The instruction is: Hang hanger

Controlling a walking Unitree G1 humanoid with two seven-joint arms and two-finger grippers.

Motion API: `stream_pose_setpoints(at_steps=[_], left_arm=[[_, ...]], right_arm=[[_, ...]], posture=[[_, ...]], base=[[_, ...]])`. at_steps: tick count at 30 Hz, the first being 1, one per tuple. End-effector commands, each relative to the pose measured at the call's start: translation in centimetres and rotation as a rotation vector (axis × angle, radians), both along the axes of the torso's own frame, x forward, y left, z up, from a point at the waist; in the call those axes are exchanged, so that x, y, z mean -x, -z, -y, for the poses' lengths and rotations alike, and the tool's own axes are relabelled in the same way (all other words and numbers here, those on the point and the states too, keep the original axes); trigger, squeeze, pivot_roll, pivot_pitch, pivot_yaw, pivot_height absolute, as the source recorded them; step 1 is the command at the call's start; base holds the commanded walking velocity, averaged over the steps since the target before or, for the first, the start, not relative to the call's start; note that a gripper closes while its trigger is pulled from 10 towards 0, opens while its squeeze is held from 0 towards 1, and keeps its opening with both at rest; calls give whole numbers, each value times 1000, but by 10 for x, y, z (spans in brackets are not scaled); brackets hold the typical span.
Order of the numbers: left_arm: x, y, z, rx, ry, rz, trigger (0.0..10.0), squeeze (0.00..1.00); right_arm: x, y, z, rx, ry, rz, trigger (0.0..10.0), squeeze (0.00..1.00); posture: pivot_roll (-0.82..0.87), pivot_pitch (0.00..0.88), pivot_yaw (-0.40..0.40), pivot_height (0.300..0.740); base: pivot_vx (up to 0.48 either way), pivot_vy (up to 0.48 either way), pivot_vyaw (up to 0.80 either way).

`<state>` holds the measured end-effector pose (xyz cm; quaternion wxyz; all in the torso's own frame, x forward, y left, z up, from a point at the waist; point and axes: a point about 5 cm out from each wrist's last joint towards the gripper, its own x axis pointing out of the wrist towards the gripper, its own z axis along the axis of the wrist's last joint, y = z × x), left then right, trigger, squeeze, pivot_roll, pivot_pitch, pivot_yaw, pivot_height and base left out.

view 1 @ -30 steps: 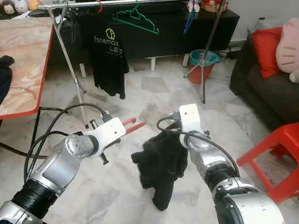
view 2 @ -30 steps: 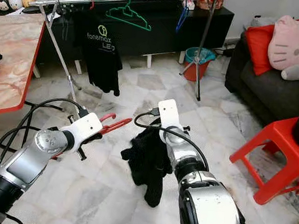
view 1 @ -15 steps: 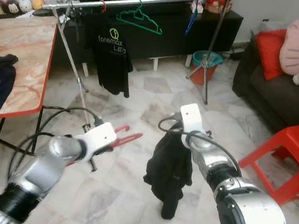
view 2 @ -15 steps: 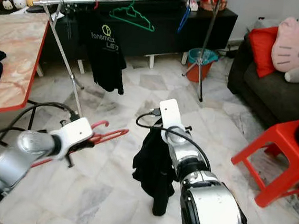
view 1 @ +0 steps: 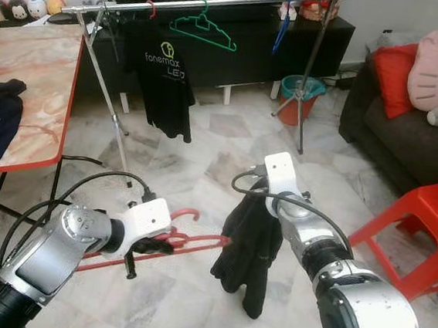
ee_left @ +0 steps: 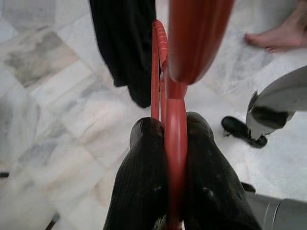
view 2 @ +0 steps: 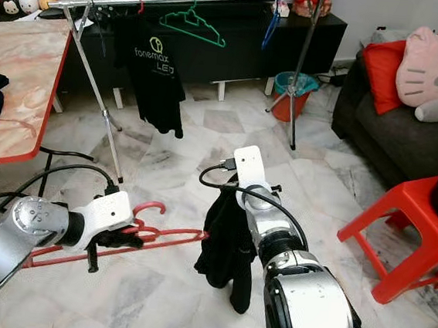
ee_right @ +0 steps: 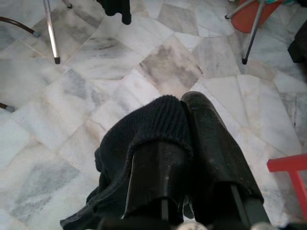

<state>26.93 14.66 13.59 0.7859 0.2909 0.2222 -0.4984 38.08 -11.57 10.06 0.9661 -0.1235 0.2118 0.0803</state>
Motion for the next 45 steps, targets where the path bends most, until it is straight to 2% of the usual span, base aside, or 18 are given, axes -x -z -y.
stream_pose_setpoints(at_steps=[1,17,33,39,45], left_arm=[[0,-6,3,11,15,14,10000,0],[-22,-17,6,41,-109,203,10000,0],[-28,-28,-8,49,-164,248,10000,0],[-27,-27,-6,66,-158,239,10000,0],[-21,-26,-1,99,-126,191,10000,0]], right_arm=[[-7,-14,-7,-15,-10,42,10000,0],[-3,-8,-11,-21,-40,23,10000,0],[1,0,-8,-8,-50,4,10000,0],[1,0,-9,-10,-52,1,10000,0],[0,-1,-10,-15,-46,5,10000,0]], posture=[[110,0,-18,740],[104,0,-16,740],[108,0,-20,740],[108,0,-20,740],[109,0,-20,740]], base=[[0,0,0],[0,0,0],[0,0,0],[0,0,0],[0,0,0]])
